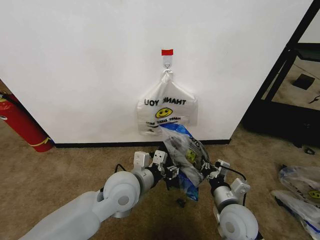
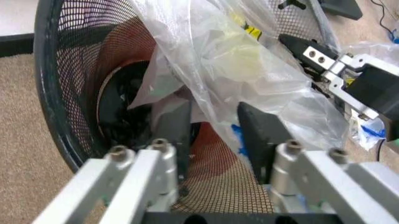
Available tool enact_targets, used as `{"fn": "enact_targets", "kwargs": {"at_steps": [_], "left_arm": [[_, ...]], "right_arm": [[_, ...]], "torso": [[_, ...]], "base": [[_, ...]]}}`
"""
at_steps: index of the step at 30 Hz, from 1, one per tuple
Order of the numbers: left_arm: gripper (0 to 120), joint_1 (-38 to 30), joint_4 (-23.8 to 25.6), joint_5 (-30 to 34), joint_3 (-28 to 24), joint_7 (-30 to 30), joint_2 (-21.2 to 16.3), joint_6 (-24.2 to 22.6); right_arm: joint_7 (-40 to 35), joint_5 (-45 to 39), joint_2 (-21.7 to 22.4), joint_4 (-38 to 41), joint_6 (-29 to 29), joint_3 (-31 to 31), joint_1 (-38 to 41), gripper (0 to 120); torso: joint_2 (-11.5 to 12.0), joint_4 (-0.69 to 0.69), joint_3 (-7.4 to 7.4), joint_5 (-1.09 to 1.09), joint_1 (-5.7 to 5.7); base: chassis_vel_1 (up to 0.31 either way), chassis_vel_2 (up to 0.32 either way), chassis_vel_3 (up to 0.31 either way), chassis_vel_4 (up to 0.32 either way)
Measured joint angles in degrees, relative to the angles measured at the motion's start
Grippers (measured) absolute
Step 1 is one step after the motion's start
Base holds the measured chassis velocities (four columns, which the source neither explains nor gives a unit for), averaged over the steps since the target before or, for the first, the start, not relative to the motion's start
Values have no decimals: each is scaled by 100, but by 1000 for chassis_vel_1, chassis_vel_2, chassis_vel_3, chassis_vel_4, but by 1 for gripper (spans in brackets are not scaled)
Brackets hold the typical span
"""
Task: Pick up the garbage bag from the wall and place it over the trash bin.
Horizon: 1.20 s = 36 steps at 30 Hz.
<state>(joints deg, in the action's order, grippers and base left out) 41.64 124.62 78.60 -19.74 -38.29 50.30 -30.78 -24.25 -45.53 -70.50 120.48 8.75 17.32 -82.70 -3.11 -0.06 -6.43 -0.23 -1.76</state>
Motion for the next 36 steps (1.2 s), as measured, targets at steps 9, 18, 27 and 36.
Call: {"fn": "enact_targets", "kwargs": {"at_steps": [9, 18, 27, 36], "left_arm": [[0, 18, 25, 110, -16, -16, 73, 34], [0, 16, 171, 114, 44, -65, -59, 72], [0, 347, 655, 80, 360, -78, -480, 151], [0, 978, 809, -173, 933, 3, -781, 243]], "right_arm": [[-42, -21, -28, -16, 10, -21, 23, 0], [-69, -48, -39, -30, 10, 20, 21, 0], [-178, -260, -79, -86, 21, 172, 72, 0], [-296, -618, -54, 5, 84, 382, 152, 0]], "torso": [[0, 0, 0, 0, 0], [0, 0, 0, 0, 0], [0, -1, 0, 0, 0], [0, 0, 0, 0, 0]], "base": [[0, 0, 0, 0], [0, 0, 0, 0], [0, 0, 0, 0], [0, 0, 0, 0]]}}
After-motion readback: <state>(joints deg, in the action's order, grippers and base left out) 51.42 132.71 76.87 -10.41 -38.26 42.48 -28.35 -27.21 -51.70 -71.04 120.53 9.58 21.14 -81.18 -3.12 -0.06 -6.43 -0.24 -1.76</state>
